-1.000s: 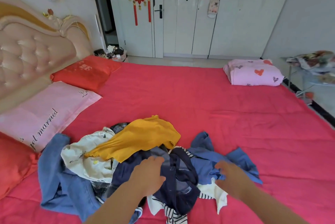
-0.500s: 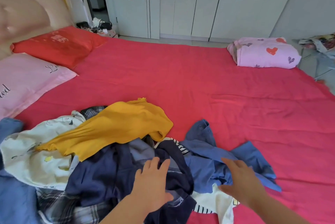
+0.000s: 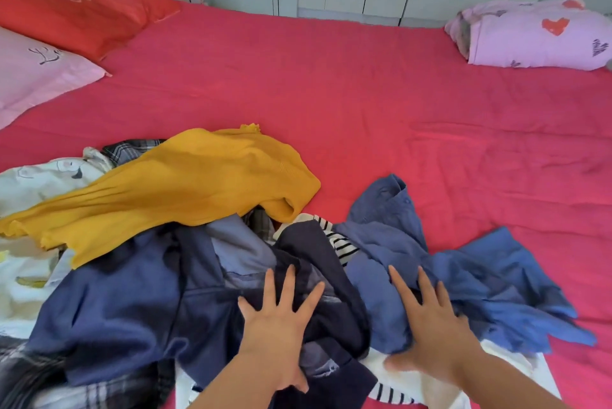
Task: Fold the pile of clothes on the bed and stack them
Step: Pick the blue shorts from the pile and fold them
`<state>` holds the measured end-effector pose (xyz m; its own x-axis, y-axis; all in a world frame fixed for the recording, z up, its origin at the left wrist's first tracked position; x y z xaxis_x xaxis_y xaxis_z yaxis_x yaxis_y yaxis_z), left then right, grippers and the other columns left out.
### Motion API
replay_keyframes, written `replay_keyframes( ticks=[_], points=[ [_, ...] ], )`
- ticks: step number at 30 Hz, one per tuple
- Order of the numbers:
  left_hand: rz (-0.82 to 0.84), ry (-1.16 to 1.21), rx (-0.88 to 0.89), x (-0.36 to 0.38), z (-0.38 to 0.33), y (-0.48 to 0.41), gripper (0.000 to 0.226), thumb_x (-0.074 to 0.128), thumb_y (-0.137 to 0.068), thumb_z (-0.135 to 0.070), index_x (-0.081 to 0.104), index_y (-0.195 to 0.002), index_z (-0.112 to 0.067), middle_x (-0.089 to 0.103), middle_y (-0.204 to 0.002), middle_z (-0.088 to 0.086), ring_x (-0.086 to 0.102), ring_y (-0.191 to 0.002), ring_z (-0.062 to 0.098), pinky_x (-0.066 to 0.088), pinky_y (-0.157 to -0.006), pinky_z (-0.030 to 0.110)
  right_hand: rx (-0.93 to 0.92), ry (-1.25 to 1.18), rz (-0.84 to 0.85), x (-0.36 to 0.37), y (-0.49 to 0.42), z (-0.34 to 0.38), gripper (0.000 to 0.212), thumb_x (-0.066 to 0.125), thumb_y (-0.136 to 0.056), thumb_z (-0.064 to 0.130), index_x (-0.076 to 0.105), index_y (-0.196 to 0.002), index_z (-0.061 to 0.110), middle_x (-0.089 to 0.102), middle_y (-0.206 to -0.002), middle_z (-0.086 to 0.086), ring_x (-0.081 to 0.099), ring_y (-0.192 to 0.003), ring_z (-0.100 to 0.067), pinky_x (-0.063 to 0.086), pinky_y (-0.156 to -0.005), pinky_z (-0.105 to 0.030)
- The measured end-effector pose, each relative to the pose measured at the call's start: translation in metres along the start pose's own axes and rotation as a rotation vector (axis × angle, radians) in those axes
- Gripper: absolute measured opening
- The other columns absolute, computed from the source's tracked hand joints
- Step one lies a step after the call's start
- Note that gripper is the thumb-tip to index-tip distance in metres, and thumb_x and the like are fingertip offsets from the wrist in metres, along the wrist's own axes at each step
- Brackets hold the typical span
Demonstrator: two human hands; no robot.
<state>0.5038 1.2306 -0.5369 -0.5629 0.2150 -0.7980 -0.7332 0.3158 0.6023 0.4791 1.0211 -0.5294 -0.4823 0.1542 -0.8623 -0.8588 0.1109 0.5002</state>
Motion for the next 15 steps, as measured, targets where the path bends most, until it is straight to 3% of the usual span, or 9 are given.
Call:
replay_keyframes(
  ticks=[4, 7, 10, 13, 15],
  points=[
    [-0.045, 0.007, -0.032, 0.008, 0.001, -0.015, 0.118, 0.071, -0.074, -0.048, -0.029, -0.138, -0.043, -0.029, -0.152, 0.006, -0.023, -0.14, 0.038, 0.016, -0.105, 0.066, 0.019, 0.02, -0.091, 0.009, -0.011, 0.003, 0.12, 0.061, -0.063, 0.068, -0.035, -0.132, 0.044, -0.017, -0.153, -0.003, 0.002, -0.141, -0.038, 0.037, -0.101, -0.05],
    [-0.108, 0.024, -0.062, 0.009, 0.0, -0.022, 0.097, 0.061, -0.086, -0.036, -0.017, -0.142, -0.044, -0.015, -0.156, 0.006, -0.014, -0.142, 0.036, 0.017, -0.105, 0.064, 0.028, 0.003, -0.116, 0.013, -0.018, 0.004, 0.101, 0.056, -0.072, 0.066, -0.017, -0.14, 0.049, -0.007, -0.152, -0.005, 0.015, -0.136, -0.036, 0.042, -0.097, -0.043],
    [-0.179, 0.054, -0.074, 0.005, 0.0, -0.023, 0.073, 0.048, -0.095, -0.024, -0.001, -0.146, -0.041, 0.006, -0.157, 0.005, 0.002, -0.143, 0.033, 0.019, -0.106, 0.061, 0.033, -0.082, -0.151, 0.016, -0.023, 0.007, 0.08, 0.053, -0.08, 0.052, 0.001, -0.141, 0.053, 0.012, -0.146, -0.003, 0.031, -0.124, -0.034, 0.043, -0.094, -0.039],
    [-0.261, 0.069, -0.061, 0.0, 0.004, -0.021, 0.057, 0.038, -0.098, -0.021, 0.013, -0.146, -0.039, 0.035, -0.145, 0.001, 0.025, -0.135, 0.029, 0.026, -0.106, 0.051, 0.008, -0.106, -0.214, 0.012, -0.018, 0.013, 0.06, 0.044, -0.09, 0.033, 0.016, -0.139, 0.052, 0.032, -0.133, 0.001, 0.041, -0.114, -0.032, 0.044, -0.091, -0.036],
    [-0.29, 0.089, -0.045, -0.006, 0.008, -0.015, 0.054, 0.037, -0.098, -0.02, 0.018, -0.145, -0.04, 0.043, -0.138, 0.0, 0.033, -0.129, 0.027, 0.03, -0.104, 0.046, -0.021, -0.118, -0.233, 0.009, -0.012, 0.018, 0.055, 0.043, -0.09, 0.025, 0.026, -0.137, 0.049, 0.039, -0.125, 0.003, 0.047, -0.109, -0.031, 0.044, -0.09, -0.034]
  ],
)
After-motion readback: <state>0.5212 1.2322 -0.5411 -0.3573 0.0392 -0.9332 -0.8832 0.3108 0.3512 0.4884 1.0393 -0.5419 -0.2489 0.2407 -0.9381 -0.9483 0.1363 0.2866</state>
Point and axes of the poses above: each hand's wrist, its own y-axis away from the middle knuckle, its own x-axis out of the palm, z = x × y, the point moved 5 cm from there along -y, towards the middle knuckle
